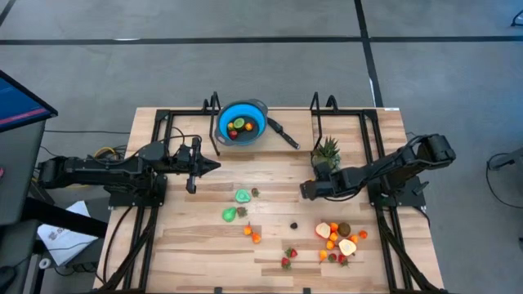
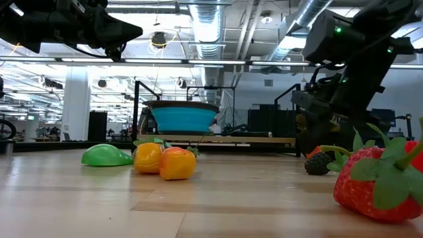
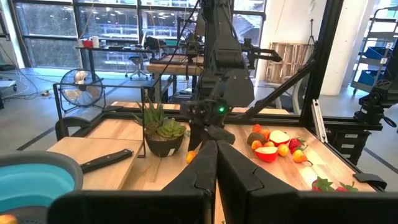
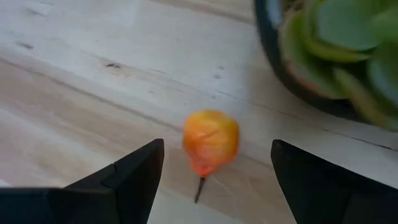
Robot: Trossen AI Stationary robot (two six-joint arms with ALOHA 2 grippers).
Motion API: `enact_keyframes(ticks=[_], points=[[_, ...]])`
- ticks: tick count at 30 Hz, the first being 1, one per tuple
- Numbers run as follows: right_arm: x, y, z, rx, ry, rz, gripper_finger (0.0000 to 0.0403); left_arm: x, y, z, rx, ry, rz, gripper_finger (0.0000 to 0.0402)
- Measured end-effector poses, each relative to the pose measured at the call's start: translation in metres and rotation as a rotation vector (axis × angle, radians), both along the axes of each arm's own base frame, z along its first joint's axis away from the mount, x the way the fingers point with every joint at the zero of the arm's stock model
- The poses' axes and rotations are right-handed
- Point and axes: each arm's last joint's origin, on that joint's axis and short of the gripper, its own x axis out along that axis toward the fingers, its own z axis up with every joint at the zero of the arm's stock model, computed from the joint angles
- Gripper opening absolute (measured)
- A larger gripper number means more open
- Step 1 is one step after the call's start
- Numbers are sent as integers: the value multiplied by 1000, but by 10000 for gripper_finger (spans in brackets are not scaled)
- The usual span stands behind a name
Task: Pick & Place Fruit
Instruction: Put the pear into the basket
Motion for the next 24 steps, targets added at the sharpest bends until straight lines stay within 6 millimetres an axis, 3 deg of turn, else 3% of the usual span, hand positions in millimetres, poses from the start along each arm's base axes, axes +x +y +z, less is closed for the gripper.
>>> enact_keyframes(ticks=[24], points=[[1, -8, -1, -52, 8, 35, 290, 0, 0, 0, 0, 0, -1, 2]])
